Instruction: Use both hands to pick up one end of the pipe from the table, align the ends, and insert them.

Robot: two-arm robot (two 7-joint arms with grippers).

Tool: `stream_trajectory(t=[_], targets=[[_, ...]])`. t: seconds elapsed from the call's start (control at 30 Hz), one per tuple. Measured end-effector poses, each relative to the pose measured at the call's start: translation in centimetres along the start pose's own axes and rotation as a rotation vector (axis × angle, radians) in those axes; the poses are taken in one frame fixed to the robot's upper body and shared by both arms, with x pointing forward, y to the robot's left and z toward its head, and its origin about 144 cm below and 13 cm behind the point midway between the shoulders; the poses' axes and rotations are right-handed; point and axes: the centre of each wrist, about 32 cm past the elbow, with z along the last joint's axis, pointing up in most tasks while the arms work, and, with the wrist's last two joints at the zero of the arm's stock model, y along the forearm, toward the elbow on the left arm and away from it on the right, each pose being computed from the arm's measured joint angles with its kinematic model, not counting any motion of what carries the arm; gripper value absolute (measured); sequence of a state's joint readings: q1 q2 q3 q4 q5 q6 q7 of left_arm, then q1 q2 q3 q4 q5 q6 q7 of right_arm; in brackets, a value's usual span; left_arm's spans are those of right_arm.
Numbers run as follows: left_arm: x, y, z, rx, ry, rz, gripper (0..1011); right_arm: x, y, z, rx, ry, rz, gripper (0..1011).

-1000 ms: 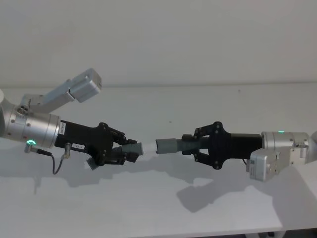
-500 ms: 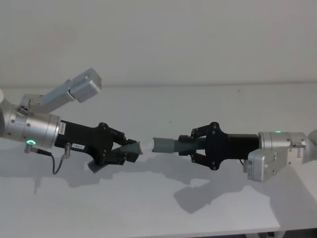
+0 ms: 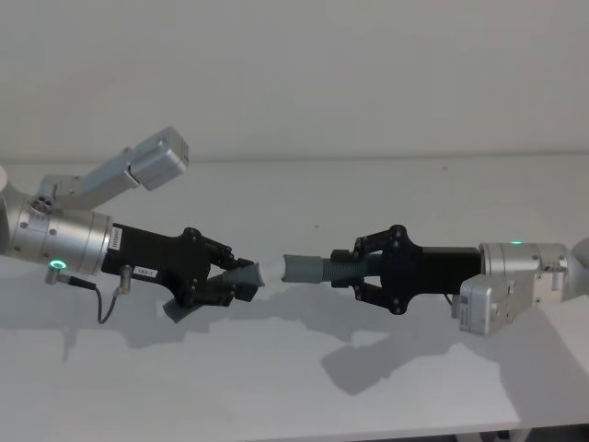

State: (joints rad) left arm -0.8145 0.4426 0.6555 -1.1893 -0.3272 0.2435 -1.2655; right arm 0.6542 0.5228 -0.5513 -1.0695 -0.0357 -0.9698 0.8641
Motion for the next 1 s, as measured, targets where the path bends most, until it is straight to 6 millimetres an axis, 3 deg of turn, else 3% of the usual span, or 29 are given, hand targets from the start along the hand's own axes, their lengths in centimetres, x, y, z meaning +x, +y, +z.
stream_trajectory(t=[1.0], targets=[[0.0, 0.0, 0.0, 0.0, 0.0, 0.0, 357, 0.08, 0.0, 0.0, -0.001, 0.001, 0.001, 267]])
